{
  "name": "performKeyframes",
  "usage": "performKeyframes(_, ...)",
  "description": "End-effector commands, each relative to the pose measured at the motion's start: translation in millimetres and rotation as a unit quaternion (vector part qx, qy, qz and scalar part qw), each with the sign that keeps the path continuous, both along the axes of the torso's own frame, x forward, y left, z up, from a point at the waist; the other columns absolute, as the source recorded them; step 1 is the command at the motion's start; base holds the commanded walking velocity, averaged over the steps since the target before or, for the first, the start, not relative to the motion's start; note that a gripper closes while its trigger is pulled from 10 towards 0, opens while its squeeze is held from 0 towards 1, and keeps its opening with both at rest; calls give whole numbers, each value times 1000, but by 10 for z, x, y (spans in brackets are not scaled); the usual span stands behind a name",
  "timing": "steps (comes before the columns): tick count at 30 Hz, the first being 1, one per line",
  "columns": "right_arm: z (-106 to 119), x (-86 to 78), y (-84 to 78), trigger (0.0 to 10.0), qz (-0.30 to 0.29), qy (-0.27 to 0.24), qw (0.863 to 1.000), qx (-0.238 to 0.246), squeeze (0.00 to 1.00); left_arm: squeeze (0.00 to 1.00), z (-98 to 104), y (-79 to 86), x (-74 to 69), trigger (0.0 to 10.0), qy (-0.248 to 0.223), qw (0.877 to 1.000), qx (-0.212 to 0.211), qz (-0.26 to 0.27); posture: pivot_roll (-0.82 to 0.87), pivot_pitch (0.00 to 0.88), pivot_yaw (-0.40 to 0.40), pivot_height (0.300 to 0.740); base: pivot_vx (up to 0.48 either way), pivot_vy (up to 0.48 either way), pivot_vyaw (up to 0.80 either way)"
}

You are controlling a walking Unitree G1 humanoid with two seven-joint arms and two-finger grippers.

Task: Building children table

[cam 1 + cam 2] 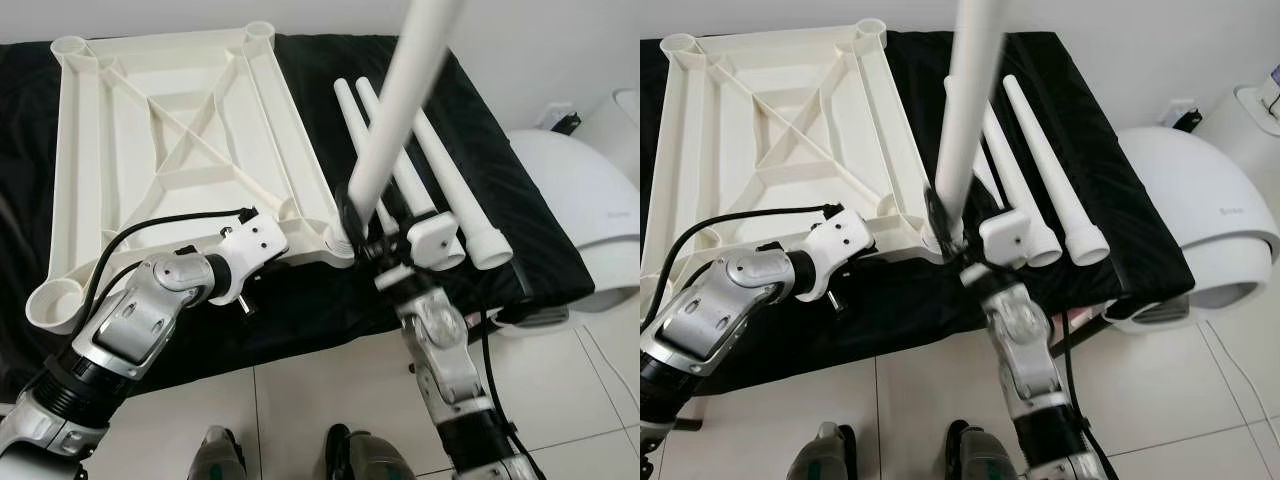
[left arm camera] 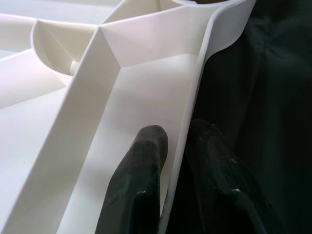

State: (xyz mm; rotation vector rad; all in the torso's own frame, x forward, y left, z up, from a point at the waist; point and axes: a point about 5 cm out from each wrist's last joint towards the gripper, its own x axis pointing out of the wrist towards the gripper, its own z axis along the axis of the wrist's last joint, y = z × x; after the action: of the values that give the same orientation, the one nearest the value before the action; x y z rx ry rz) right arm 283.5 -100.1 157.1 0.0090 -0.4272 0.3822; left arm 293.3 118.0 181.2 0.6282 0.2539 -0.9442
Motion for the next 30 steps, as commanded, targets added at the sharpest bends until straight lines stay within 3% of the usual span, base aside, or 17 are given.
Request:
performKeyframes(1,-275,13,-148,10000,-28,72,997,-16,976,0,103,-35,-33,10000,-9,999,2,-34,107,214,-42,740,0,0,0)
performKeyframes(2,-266,10,-146,10000,-27,69,997,-16,0,0,103,-36,-35,10000,-9,999,2,-34,106,214,-43,740,0,0,0)
performKeyframes(13,-248,0,-138,10000,-15,63,998,-12,0,0,103,-39,-37,10000,-8,999,1,-34,107,217,-44,740,0,0,0)
performKeyframes(14,-238,0,-141,588,-11,60,998,-9,984,0,103,-39,-38,10000,-8,999,1,-34,107,217,-44,740,0,0,0)
performKeyframes(16,-230,0,-144,588,-9,57,998,-7,984,0,103,-39,-39,10000,-8,999,1,-34,107,217,-44,740,0,0,0)
performKeyframes(17,-216,-6,-140,0,-2,55,998,-5,0,0,103,-39,-40,10000,-8,999,1,-34,107,216,-45,740,0,0,0)
performKeyframes(28,-189,15,-138,0,10,58,998,10,0,0,109,-41,-34,10000,-10,999,0,-33,106,210,-48,740,0,0,0)
performKeyframes(29,-200,35,-144,3333,6,67,998,7,0,0,109,-41,-35,10000,-10,999,-1,-33,107,208,-48,740,0,0,0)
performKeyframes(30,-209,52,-149,10000,4,73,997,6,0,0,107,-42,-36,10000,-10,999,-1,-33,106,206,-49,740,0,0,0)
